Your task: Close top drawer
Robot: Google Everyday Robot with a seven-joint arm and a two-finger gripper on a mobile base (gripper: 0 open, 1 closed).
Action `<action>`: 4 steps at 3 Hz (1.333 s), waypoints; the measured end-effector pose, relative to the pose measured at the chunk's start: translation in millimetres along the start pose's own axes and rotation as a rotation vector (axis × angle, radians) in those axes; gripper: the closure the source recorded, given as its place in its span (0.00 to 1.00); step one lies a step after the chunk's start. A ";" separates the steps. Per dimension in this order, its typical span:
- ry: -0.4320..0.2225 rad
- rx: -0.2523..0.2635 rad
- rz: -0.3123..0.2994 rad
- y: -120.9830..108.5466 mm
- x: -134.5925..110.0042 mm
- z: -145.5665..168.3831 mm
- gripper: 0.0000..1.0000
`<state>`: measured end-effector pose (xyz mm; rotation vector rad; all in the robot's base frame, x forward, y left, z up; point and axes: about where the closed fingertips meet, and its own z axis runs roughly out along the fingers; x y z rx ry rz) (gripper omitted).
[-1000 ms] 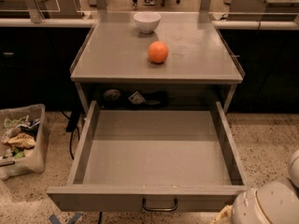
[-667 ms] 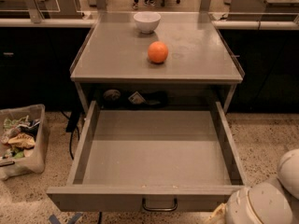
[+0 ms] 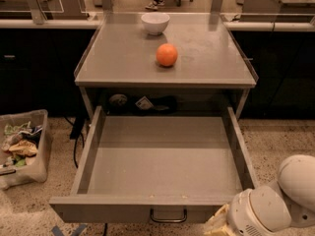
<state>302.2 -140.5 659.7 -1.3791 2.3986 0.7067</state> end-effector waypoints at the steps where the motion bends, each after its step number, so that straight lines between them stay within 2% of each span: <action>1: -0.038 0.034 0.001 -26.3 -25.1 11.2 1.00; 3: -0.042 0.054 0.002 -45.6 -32.9 15.4 1.00; 4: -0.068 0.069 0.017 -73.9 -46.9 19.6 1.00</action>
Offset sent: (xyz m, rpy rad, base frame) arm 0.1208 0.0354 -0.0151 0.1763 -0.1049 -0.1934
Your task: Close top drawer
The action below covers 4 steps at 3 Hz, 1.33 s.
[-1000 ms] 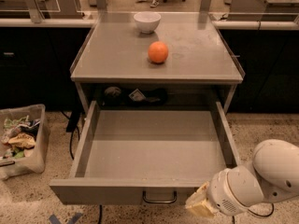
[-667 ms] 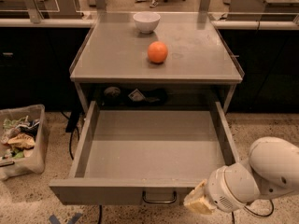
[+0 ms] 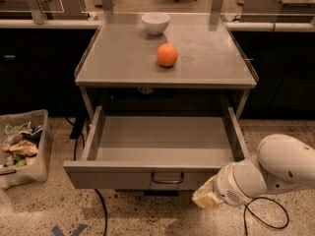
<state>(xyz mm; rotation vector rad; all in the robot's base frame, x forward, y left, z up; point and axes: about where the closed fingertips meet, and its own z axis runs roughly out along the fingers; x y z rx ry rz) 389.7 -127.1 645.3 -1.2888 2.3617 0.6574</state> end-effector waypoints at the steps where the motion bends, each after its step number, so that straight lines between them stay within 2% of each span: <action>1: 0.008 0.013 -0.002 -2.2 -2.7 0.3 1.00; 2: 0.004 0.051 0.002 -17.6 -11.0 -0.4 1.00; 3: -0.006 0.107 0.016 -47.1 -24.0 -6.2 1.00; 4: -0.005 0.113 0.015 -49.5 -26.6 -5.7 1.00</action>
Offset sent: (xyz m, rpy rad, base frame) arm 0.0470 -0.0064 0.0037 -0.0469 -0.0681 -0.0705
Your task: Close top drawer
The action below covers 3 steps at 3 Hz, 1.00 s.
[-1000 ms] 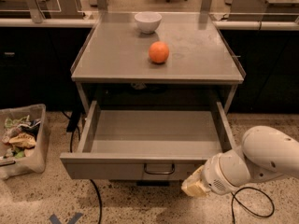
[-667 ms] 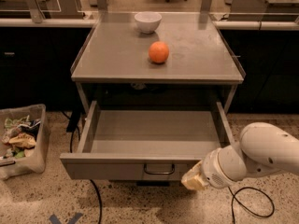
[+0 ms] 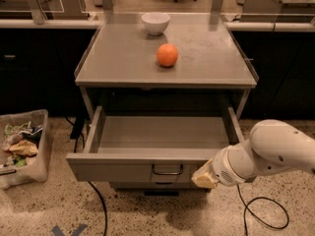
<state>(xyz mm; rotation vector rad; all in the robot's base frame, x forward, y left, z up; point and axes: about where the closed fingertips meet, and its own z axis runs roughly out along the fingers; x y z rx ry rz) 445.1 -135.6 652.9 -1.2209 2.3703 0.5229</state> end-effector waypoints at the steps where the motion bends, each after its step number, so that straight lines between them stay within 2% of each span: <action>1: -0.021 0.012 0.018 -15.3 -8.3 1.9 1.00; 2: -0.032 0.027 0.037 -27.2 -11.5 4.1 1.00; 3: -0.062 0.068 0.110 -63.2 -13.8 10.9 1.00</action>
Offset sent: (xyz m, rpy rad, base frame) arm 0.1255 -0.0391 -0.0125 0.0607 -0.0599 -0.2518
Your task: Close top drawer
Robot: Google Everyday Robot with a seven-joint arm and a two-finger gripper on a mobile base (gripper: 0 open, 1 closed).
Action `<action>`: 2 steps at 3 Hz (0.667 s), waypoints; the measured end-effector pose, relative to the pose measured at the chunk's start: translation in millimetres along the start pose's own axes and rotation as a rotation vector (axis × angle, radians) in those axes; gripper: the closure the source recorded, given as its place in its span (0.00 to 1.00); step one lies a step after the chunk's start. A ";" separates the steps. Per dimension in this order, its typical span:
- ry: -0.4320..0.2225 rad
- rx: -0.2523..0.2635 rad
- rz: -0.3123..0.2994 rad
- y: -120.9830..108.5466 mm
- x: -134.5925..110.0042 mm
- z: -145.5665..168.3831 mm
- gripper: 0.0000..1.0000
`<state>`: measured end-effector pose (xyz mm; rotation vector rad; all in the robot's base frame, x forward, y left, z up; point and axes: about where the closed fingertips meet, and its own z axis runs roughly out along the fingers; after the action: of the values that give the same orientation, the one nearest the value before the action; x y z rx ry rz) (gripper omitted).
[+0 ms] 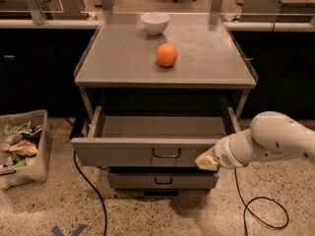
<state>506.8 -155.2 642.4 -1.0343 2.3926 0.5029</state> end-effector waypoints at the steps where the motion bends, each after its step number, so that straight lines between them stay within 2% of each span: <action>1: -0.001 0.000 0.000 -0.2 -0.3 0.1 1.00; 2: -0.030 0.020 -0.010 -10.6 -17.7 4.2 1.00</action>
Offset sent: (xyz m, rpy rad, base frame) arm 0.0440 0.0093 0.0126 0.0161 -0.0826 -0.0204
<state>526.5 -149.8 647.5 -1.0229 2.3605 0.4860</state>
